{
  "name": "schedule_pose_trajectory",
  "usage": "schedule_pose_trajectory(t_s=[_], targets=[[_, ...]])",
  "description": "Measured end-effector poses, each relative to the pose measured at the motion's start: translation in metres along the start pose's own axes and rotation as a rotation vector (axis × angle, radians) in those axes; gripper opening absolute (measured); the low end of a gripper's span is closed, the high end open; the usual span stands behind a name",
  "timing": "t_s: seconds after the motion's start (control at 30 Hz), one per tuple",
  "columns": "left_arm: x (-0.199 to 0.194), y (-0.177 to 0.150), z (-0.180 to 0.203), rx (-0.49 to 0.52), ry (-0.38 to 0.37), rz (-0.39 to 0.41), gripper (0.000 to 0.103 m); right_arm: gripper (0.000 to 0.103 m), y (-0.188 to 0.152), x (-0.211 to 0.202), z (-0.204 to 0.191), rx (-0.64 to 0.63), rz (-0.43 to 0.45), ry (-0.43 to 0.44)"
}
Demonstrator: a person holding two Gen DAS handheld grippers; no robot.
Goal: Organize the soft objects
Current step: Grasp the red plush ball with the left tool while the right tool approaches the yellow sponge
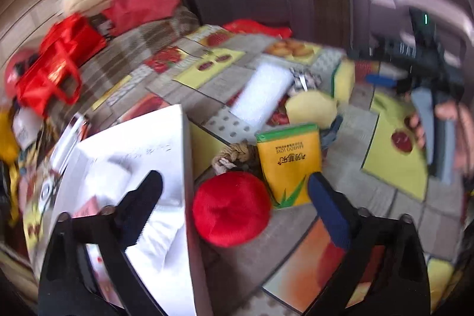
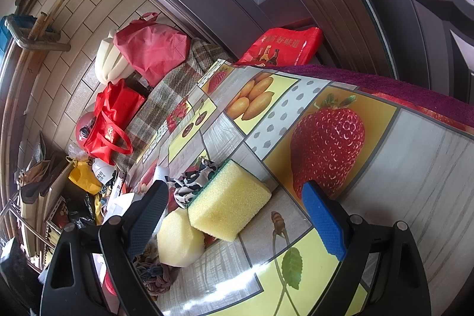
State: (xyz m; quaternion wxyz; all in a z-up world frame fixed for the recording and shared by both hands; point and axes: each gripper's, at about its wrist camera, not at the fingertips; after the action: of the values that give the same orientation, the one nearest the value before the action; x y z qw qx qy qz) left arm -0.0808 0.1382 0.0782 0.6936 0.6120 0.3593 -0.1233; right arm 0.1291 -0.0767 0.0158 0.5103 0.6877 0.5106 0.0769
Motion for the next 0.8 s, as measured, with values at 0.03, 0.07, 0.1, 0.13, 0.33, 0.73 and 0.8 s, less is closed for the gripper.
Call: schedule_pose_trajectory(t_s=[0.03,0.07,0.1,0.13,0.33,0.73,0.8], targets=[[0.008,0.001,0.004,0.029,0.002,-0.016,0.086,0.092,0.000,0.000,0.000,0.000,0.000,0.000],[0.015,0.001,0.006,0.063,0.001,-0.038,0.079,0.092,0.000,0.000,0.000,0.000,-0.001,0.000],[0.023,0.001,0.010,0.093,0.000,-0.061,0.076,0.092,0.000,0.000,0.000,-0.001,-0.001,-0.001],[0.030,0.000,0.013,0.127,-0.004,-0.093,0.075,0.092,0.000,0.000,0.000,-0.001,-0.003,-0.001],[0.055,0.001,0.013,0.200,-0.003,-0.223,0.075,0.092,-0.001,0.000,0.000,0.000,-0.002,-0.001],[0.058,-0.024,0.028,0.088,-0.129,-0.352,0.044,0.092,0.002,-0.008,0.007,0.021,0.041,-0.004],[0.049,-0.032,0.035,0.080,-0.123,-0.320,0.044,0.092,0.007,-0.005,0.004,-0.021,0.001,-0.028]])
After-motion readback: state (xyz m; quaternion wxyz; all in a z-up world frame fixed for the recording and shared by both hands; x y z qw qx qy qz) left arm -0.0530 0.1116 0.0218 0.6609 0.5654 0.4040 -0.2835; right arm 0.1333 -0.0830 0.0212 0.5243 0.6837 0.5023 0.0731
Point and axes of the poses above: each gripper's, at about its wrist camera, not at the fingertips, and x roughly the way its jaws point, z to its right, y to its top, and after that the axes turned 15 degrees about -x, right-handed
